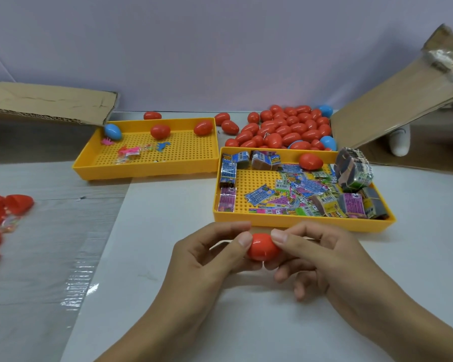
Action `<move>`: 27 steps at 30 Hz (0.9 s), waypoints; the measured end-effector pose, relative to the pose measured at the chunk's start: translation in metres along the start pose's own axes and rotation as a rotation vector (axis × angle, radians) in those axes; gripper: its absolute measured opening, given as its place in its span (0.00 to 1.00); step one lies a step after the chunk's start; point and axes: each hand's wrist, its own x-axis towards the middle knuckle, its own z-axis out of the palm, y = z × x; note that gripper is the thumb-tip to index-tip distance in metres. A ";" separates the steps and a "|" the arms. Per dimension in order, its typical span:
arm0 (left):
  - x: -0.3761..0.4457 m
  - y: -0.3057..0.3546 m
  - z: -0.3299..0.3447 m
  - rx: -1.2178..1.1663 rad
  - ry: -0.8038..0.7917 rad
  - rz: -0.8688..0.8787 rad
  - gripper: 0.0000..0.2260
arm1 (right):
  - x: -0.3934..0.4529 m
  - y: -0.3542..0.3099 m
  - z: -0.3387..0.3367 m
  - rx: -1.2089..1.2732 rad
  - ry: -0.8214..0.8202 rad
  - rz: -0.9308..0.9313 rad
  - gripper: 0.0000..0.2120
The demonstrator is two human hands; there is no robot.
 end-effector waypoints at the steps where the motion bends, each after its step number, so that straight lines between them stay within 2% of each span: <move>1: 0.000 0.000 0.000 0.000 0.006 -0.002 0.17 | 0.000 0.000 -0.001 0.004 -0.011 0.011 0.11; 3: -0.001 -0.001 0.000 -0.003 0.011 -0.006 0.17 | -0.001 -0.001 -0.002 0.008 -0.034 0.028 0.13; 6: -0.001 -0.001 0.000 -0.032 0.004 -0.014 0.17 | -0.002 -0.002 -0.003 -0.009 -0.046 0.009 0.12; 11: 0.000 0.000 -0.002 -0.053 -0.039 -0.032 0.17 | -0.002 -0.002 -0.006 -0.072 -0.039 -0.096 0.14; 19: -0.002 0.004 0.003 -0.024 -0.004 -0.013 0.16 | -0.004 0.004 -0.007 -0.215 -0.048 -0.271 0.13; 23: -0.003 0.003 0.000 -0.023 -0.025 -0.006 0.19 | -0.003 0.005 -0.008 -0.175 -0.024 -0.283 0.10; 27: -0.003 0.003 0.000 -0.037 -0.079 0.042 0.18 | -0.003 0.003 -0.008 -0.136 0.000 -0.225 0.13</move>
